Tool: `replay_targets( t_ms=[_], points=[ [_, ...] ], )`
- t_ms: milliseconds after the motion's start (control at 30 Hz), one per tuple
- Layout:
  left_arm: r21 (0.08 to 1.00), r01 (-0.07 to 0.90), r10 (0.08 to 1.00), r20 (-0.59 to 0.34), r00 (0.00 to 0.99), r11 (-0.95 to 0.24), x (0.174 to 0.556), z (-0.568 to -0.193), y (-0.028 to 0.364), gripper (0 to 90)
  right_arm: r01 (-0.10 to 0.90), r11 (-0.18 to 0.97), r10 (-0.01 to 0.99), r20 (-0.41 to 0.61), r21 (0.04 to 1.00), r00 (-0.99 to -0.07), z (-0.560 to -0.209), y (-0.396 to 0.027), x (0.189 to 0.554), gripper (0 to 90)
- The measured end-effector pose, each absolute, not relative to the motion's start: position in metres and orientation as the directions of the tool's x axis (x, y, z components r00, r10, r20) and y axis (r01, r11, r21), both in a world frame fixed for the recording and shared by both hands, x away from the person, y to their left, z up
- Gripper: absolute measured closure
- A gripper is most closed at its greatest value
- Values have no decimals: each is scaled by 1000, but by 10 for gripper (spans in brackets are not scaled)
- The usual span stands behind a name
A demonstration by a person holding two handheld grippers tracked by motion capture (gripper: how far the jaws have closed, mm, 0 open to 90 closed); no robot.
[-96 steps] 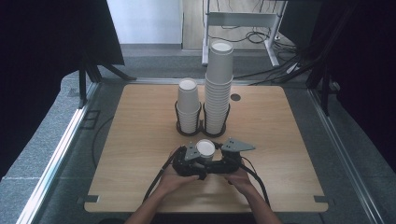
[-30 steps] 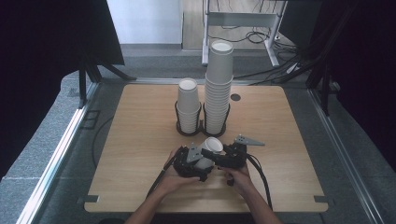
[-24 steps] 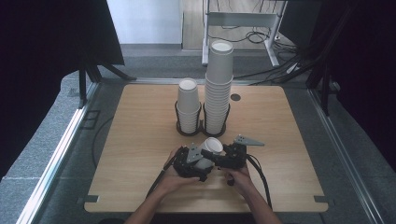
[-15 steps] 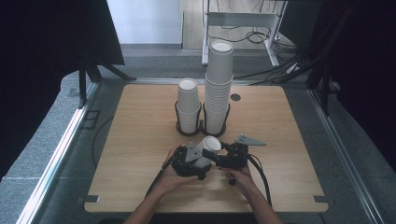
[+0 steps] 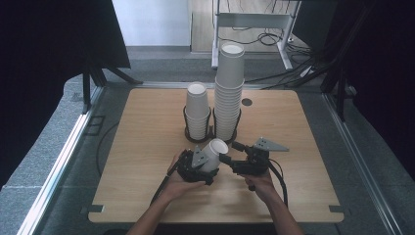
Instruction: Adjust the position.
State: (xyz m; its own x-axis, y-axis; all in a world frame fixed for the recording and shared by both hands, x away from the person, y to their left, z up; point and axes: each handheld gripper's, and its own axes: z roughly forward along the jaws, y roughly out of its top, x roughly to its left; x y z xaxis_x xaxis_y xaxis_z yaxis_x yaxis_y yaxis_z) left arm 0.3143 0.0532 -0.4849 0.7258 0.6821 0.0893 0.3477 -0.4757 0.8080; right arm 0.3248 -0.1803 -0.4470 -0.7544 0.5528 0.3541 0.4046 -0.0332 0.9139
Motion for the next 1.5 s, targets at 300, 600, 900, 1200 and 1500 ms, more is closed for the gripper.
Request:
replay_targets(
  t_ms=[300,600,900,1200,1500],
  points=[
    [804,341,697,124,706,-487,321,-476,61,116,375,87,575,261,923,-776,-433,-189,333,175],
    [780,306,688,209,695,-546,326,-466,63,116,363,327,556,132,873,-820,-411,-182,349,170],
    [734,271,646,288,707,-623,326,-471,53,116,297,628,438,-12,720,-899,-402,-162,364,154],
    [679,219,581,364,728,-700,320,-479,36,116,182,827,276,-103,532,-956,-401,-147,373,138],
    [610,141,498,468,730,-780,314,-483,21,115,136,881,190,-75,452,-979,-408,-134,372,145]
  ],
)
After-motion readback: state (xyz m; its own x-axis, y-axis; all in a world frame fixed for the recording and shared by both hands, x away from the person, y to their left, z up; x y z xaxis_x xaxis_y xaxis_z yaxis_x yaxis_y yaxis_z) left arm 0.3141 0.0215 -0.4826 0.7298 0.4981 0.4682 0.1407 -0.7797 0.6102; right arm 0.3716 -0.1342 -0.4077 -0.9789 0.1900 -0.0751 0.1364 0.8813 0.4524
